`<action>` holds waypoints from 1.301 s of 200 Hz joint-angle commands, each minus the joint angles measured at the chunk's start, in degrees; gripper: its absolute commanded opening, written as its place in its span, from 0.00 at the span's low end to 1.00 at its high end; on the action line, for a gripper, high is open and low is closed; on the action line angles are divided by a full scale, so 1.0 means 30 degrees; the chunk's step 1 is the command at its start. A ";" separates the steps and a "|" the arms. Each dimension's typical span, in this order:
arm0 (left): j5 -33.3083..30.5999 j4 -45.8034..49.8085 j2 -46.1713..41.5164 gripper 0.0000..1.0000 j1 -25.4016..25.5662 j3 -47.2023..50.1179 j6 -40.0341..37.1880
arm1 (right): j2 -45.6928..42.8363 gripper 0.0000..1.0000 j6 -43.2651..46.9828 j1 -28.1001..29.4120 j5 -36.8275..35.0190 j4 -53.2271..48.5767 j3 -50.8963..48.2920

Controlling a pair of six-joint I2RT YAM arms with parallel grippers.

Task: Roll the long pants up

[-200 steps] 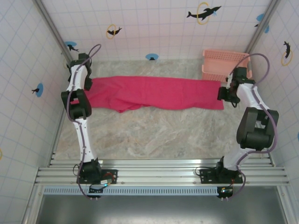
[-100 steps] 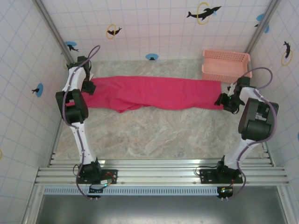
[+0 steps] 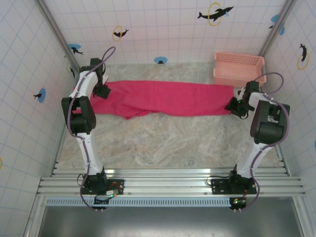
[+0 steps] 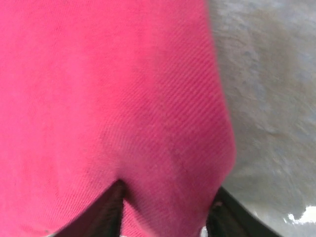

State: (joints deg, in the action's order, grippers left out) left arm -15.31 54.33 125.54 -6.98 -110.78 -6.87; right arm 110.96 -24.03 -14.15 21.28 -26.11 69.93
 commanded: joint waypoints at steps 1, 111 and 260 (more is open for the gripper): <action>0.0866 -0.0114 -0.1635 0.97 0.0972 0.0746 0.0591 | 0.0982 0.29 -0.1052 -0.0011 0.0265 0.0429 -0.0167; 0.3299 0.1725 -0.1927 0.97 0.4556 0.1332 0.1881 | -0.5842 0.00 0.0982 -0.4420 -0.1382 -0.3060 0.1240; 0.4450 0.1979 -0.0335 0.97 -0.2416 0.1119 0.2229 | -0.6650 0.00 0.1032 0.3999 -0.0317 -0.5660 0.9754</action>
State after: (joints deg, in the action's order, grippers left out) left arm -5.87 58.65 121.80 -14.61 -105.91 -1.76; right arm 92.82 -14.98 -10.87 18.76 -48.62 97.69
